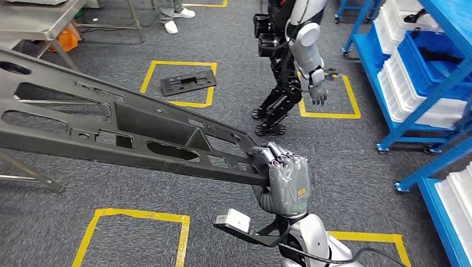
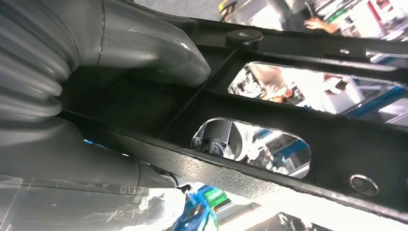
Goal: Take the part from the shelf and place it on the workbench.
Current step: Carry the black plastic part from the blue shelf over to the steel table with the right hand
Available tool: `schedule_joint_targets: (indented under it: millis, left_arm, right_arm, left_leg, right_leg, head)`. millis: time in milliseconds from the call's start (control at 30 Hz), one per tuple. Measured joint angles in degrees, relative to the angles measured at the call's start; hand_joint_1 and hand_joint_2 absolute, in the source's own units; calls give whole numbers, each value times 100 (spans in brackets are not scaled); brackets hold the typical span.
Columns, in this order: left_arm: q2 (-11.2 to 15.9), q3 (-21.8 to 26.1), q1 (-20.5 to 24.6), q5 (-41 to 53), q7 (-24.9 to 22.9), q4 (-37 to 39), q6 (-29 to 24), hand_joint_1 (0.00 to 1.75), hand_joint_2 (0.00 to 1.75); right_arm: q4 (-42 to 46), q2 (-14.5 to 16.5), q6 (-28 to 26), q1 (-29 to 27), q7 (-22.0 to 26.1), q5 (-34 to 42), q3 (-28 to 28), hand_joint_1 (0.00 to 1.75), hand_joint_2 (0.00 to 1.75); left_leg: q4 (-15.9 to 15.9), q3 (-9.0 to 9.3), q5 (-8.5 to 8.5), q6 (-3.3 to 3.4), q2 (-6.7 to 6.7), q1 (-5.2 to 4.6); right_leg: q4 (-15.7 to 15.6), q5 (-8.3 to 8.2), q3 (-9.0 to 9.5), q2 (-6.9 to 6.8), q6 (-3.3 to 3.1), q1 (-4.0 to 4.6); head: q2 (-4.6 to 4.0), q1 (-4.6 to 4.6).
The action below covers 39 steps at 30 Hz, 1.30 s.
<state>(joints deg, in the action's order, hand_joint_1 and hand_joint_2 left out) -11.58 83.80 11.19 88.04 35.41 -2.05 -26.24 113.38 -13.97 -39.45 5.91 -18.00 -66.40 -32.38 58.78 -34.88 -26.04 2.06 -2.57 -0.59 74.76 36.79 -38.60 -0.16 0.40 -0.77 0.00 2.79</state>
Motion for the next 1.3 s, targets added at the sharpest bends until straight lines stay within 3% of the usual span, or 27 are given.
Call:
schedule_joint_targets:
  millis: [67,133,167,233,267,333,400,433,500,533,633,700,767,833,900,933,967,1000,1033,1133,1200,1267,1300]
  left_arm:
    - [0,0,3,7,0,0,-1,0,175]
    - [0,0,14,9,0,0,-1,0,175]
    - [0,0,16,8,0,0,-1,0,175]
    - [1,0,16,-3,1,0,-2,0,175]
    - [1,0,15,-15,2,0,-4,0,175]
    - [2,0,18,-37,8,0,-10,0,175]
    - [2,0,20,-45,15,0,-12,0,175]
    - [2,0,19,-45,18,0,-12,0,175]
    - [2,0,13,-40,32,0,-6,0,175]
    - [3,0,10,-30,45,0,-3,0,175]
    - [4,0,13,27,104,0,32,0,175]
    - [5,0,11,63,139,0,81,0,175]
    - [7,0,5,85,160,0,107,0,175]
    - [10,0,9,97,167,0,111,0,175]
    - [10,0,23,114,171,0,117,0,175]
    - [9,0,29,123,174,0,120,0,175]
    - [9,0,30,130,177,0,121,0,175]
    - [9,0,28,135,181,0,120,0,175]
    - [9,0,27,140,185,0,115,0,175]
    - [9,0,30,149,190,1,96,0,175]
    - [9,0,33,156,193,2,89,0,175]
    - [11,0,29,161,196,2,85,0,175]
    - [14,0,27,166,197,2,82,0,175]
  right_arm:
    - [-1,-7,0,-2,-1,-3,-2,175,175]
    - [1,-10,0,3,0,-9,-7,175,175]
    - [2,-10,0,5,0,-12,-13,175,175]
    - [4,-16,0,12,-2,-14,-23,175,175]
    - [4,-20,0,18,-4,-13,-26,175,175]
    - [4,-23,0,31,-4,-11,-27,175,175]
    - [4,-23,0,36,-2,-9,-28,175,175]
    - [4,-24,0,36,-1,-8,-29,175,175]
    - [4,-25,0,36,-1,-3,-31,175,175]
    - [4,-25,0,38,-1,-1,-33,175,175]
    - [4,-25,0,51,-1,8,-40,175,175]
    - [4,-26,0,68,1,22,-49,175,175]
    - [3,-26,0,87,3,40,-59,175,175]
    - [3,-27,0,100,11,56,-66,175,175]
    - [3,-28,0,98,34,81,-73,175,175]
    - [2,-28,0,92,50,95,-75,175,175]
    - [1,-28,0,84,63,108,-78,175,175]
    - [-1,-28,0,78,74,116,-80,175,175]
    - [-2,-30,0,76,84,119,-80,175,175]
    - [-3,-36,0,73,113,116,-80,175,175]
    - [-3,-37,0,60,126,108,-81,175,175]
    - [-3,-42,0,47,128,101,-81,175,175]
    - [-3,-44,0,43,126,97,-80,175,175]
  left_leg:
    - [26,20,-20,-5,-141,-3]
    - [67,12,-48,-36,-256,-13]
    - [79,-3,-54,-58,-300,-10]
    - [76,-24,-49,-118,-381,1]
    - [88,-22,-61,-149,-367,4]
    - [320,-104,-213,-224,-168,-9]
    - [953,-402,-538,-303,87,16]
    - [1313,-591,-680,-337,139,41]
    - [1628,-774,-707,-382,185,88]
    - [1452,-694,-563,-391,209,104]
    - [351,-154,-69,-342,449,90]
    - [81,-45,-27,-259,521,39]
    - [40,-33,-19,-176,418,27]
    - [-27,22,-3,-94,326,49]
    - [-57,57,1,-36,236,54]
    - [-56,58,-2,-20,180,47]
    - [-53,61,-7,-13,116,41]
    - [-47,65,-12,-9,45,36]
    - [-39,72,-19,-8,-27,35]
    - [24,76,-64,-51,-237,40]
    - [64,36,-83,-107,-333,44]
    - [64,15,-83,-168,-400,52]
    - [96,11,-111,-198,-359,50]
  right_leg:
    - [-589,-460,185,95,-38,-1]
    - [-1226,-768,420,271,-64,-2]
    - [-1382,-814,474,321,-71,2]
    - [-1451,-809,500,261,-104,13]
    - [-1476,-819,518,211,-131,12]
    - [-1534,-833,571,90,-187,-4]
    - [-1552,-819,606,-45,-222,-1]
    - [-1552,-807,614,-119,-231,3]
    - [-1550,-779,633,-260,-224,4]
    - [-1550,-763,651,-325,-214,1]
    - [-1546,-691,734,-489,-149,11]
    - [-1556,-655,773,-566,-93,31]
    - [-1572,-626,817,-606,-34,19]
    - [-1375,-479,775,-412,15,-2]
    - [-760,-160,489,-128,26,-7]
    - [-376,-6,278,-56,25,-5]
    - [-91,64,106,-25,24,-5]
    - [25,24,5,-11,22,-6]
    - [-77,-130,7,1,16,-9]
    - [-1108,-747,375,202,-3,-31]
    - [-1434,-838,483,306,-12,-30]
    - [-1462,-836,489,223,-56,-17]
    - [-1483,-843,507,174,-85,-19]
  head:
    - [0,14]
    - [0,29]
    - [0,29]
    - [0,23]
    - [0,19]
    - [0,-21]
    - [0,-67]
    - [0,-73]
    - [0,-81]
    - [0,-82]
    - [0,-80]
    - [0,-72]
    - [0,-65]
    - [0,-47]
    - [0,-12]
    - [0,2]
    - [0,9]
    - [0,13]
    - [0,17]
    - [0,42]
    - [0,43]
    - [0,39]
    - [0,30]
